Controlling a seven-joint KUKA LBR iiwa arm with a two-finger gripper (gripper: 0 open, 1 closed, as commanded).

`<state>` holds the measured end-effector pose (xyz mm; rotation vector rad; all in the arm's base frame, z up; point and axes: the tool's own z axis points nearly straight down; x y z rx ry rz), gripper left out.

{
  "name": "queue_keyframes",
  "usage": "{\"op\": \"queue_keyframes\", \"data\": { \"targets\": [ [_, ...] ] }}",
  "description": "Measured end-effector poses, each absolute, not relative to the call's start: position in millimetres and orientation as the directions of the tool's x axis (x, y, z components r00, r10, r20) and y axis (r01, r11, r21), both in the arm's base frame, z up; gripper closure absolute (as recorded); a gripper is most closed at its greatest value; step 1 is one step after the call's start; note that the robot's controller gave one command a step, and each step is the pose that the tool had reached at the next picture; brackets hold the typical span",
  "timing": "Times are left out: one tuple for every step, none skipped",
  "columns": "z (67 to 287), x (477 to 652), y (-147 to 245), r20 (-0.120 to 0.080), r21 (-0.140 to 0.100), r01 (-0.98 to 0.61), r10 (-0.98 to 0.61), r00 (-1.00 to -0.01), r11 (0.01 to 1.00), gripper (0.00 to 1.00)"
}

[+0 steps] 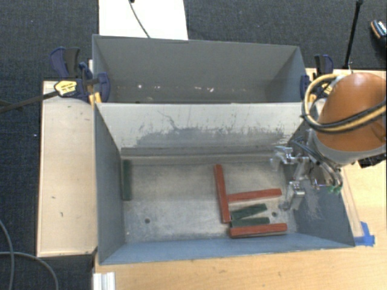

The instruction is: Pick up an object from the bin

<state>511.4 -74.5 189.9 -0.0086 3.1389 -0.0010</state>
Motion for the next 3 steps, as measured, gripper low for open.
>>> {"op": "queue_keyframes", "data": {
  "targets": [
    [67,506.7,-77,0.006,0.001,0.061,0.061,-0.998,0.998,0.00],
    [71,489.5,-44,-0.002,0.001,-0.009,-0.009,-1.000,1.000,0.00],
    [71,496.9,-30,-0.005,-0.001,-0.055,-0.055,-0.998,0.999,0.00]
  ]
}}
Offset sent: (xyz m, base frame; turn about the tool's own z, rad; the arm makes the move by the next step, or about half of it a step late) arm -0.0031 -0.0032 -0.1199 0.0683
